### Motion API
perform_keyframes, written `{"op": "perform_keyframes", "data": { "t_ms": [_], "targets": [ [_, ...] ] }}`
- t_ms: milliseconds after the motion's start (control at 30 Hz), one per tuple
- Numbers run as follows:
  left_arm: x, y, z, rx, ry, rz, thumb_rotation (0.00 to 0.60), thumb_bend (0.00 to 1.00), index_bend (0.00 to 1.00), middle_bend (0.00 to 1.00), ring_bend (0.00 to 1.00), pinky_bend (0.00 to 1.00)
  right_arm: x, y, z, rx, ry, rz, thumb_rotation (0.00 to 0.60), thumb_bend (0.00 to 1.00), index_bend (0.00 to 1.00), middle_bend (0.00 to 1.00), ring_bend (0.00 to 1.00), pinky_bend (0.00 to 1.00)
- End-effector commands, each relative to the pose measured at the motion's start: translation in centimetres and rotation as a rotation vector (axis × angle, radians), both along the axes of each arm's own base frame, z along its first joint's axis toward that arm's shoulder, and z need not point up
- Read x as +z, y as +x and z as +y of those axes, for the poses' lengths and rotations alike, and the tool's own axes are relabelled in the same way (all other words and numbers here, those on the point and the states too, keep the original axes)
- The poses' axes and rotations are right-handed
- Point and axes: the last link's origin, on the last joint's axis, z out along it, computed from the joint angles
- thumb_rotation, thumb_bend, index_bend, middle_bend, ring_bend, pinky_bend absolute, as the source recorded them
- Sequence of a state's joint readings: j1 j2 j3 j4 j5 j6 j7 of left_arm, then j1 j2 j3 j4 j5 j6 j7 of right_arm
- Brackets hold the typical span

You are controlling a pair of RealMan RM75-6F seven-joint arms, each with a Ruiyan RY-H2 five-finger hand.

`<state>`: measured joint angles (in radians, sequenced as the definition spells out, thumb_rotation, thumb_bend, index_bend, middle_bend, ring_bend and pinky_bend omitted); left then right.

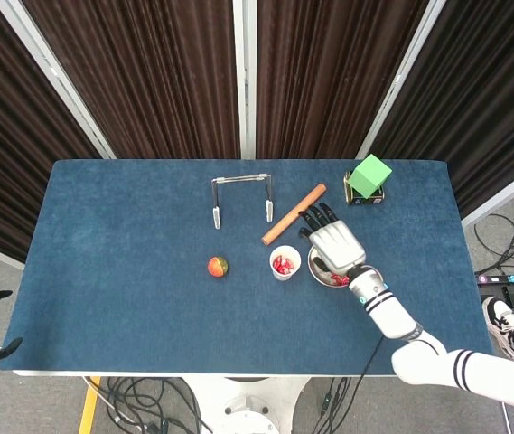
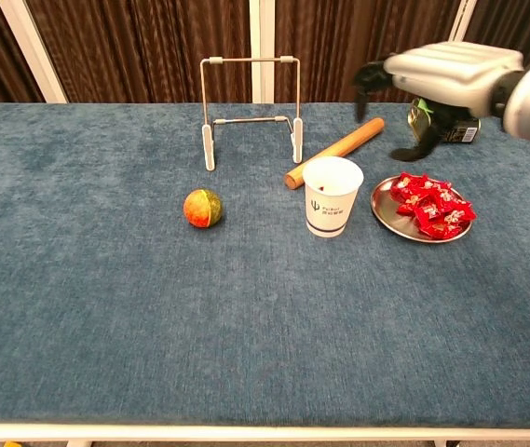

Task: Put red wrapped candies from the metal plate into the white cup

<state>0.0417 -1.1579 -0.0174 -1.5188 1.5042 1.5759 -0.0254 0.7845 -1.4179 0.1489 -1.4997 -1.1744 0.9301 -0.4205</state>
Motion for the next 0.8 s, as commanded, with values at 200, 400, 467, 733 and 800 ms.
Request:
{"op": "perform_keyframes", "data": {
  "t_ms": [200,400,467,733,800],
  "targets": [
    [-0.3,0.2,0.3,-0.008,-0.009,-0.002,0.600,0.00,0.32,0.19,0.11,0.19,0.2,-6.6,1.3,-0.133,0.028,0.086,0.600,0.21,0.40,0.11,0.00,0.00],
    [-0.4,0.2,0.2,-0.002,-0.010,-0.001,0.600,0.00,0.32,0.19,0.11,0.19,-0.8,-8.3,-0.2,-0.170,0.002,0.144,0.600,0.22,0.40,0.10,0.00,0.00],
    [-0.4,0.1,0.2,0.005,-0.011,-0.003,0.600,0.00,0.32,0.19,0.11,0.19,-1.2,-8.7,-0.7,-0.182,-0.004,0.159,0.600,0.22,0.40,0.10,0.00,0.00],
    [-0.6,0.0,0.3,0.011,-0.021,-0.002,0.600,0.00,0.32,0.19,0.11,0.19,-2.7,-9.5,-2.0,-0.218,0.002,0.190,0.600,0.22,0.41,0.10,0.00,0.00],
    [-0.5,-0.1,0.3,0.012,-0.020,-0.001,0.600,0.00,0.32,0.19,0.11,0.19,-3.1,-9.3,-2.2,-0.217,0.007,0.188,0.600,0.22,0.41,0.10,0.00,0.00]
  ]
}}
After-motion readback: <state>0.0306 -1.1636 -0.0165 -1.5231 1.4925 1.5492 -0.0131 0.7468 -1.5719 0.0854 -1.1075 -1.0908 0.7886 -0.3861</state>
